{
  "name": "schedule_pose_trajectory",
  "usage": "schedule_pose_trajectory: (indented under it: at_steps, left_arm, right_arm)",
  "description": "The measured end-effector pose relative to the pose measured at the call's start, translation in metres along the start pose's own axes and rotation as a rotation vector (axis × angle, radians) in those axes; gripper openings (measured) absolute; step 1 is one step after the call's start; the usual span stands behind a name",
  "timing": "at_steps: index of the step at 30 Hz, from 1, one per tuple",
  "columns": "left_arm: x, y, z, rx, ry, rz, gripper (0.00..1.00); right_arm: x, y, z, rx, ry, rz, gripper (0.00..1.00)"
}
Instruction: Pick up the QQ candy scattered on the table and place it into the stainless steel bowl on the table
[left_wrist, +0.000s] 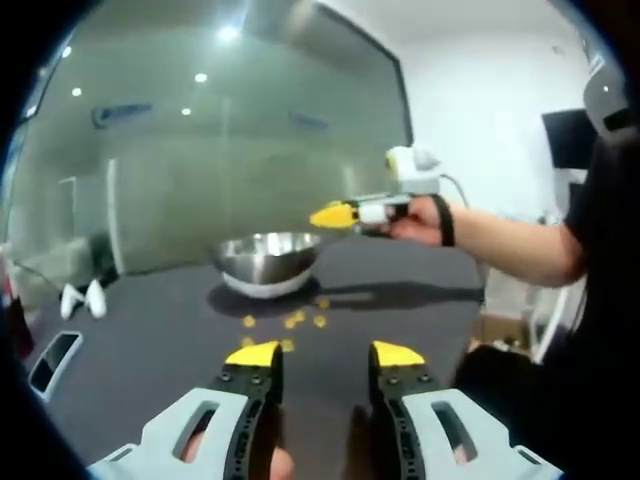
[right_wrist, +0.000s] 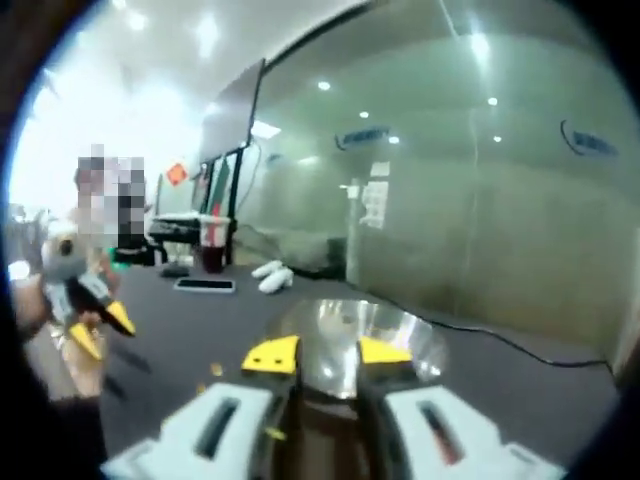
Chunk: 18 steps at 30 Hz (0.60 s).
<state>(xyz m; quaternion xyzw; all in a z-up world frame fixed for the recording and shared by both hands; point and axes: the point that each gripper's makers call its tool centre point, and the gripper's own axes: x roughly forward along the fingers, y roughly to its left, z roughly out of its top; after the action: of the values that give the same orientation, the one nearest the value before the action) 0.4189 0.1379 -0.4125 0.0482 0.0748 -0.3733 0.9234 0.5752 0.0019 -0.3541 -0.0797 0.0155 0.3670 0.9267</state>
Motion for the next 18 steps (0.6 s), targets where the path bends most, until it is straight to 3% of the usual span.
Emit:
schedule_pose_trajectory:
  at_steps: [9,15,18]
  left_arm:
    - [0.002,-0.002,-0.002,0.008,0.006,-0.011,0.36]
    - [0.003,-0.003,-0.004,0.009,0.013,-0.014,0.36]
    - [0.004,-0.005,-0.004,0.009,0.014,-0.019,0.36]
  right_arm:
    - [-0.050,0.015,-0.035,0.007,0.046,0.029,0.21]
    - [-0.069,0.026,-0.062,0.008,0.098,0.053,0.21]
    - [-0.068,0.026,-0.073,0.014,0.123,0.056,0.21]
